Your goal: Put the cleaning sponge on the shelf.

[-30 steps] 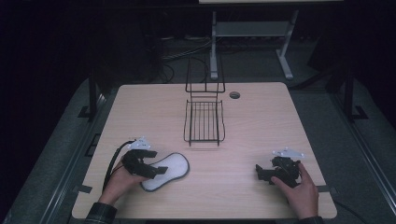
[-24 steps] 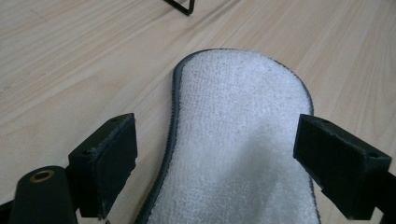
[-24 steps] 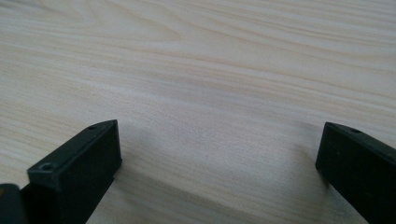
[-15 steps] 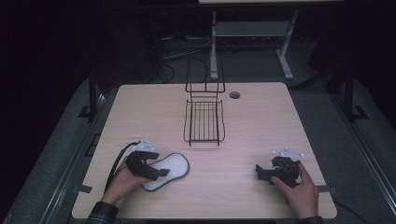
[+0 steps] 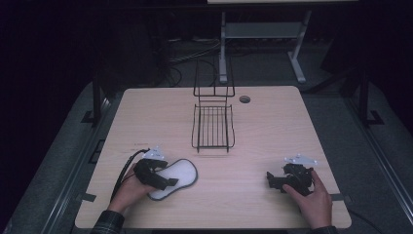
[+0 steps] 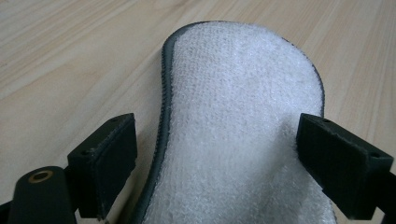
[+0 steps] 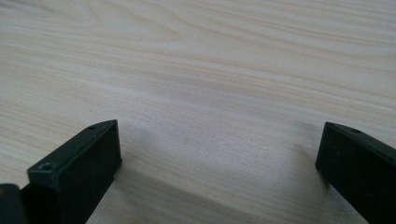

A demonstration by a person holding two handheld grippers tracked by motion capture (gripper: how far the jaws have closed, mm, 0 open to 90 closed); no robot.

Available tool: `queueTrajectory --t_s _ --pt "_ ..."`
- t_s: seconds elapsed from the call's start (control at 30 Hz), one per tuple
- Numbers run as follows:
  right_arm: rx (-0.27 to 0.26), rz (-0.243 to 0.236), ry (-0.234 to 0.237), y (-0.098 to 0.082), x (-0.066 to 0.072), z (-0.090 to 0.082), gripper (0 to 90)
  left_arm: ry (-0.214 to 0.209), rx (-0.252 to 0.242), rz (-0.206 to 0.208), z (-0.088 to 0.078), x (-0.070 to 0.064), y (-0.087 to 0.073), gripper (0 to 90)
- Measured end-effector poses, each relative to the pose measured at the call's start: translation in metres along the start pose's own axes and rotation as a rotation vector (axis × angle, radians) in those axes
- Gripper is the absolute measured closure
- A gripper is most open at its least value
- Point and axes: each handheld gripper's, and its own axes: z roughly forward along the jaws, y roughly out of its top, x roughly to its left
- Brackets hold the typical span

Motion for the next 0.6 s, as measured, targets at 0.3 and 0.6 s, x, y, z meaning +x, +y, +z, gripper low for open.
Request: queueTrajectory --t_s 0.3,0.6 --pt "0.0 0.0 0.0 0.0 0.0 0.0 0.0 -0.018 0.009 0.02 -0.0009 -0.0025 0.0021 24.1" --pt "0.0 0.0 0.0 0.0 0.0 0.0 0.0 -0.002 0.013 0.047 -0.0046 -0.0049 0.0043 30.0"
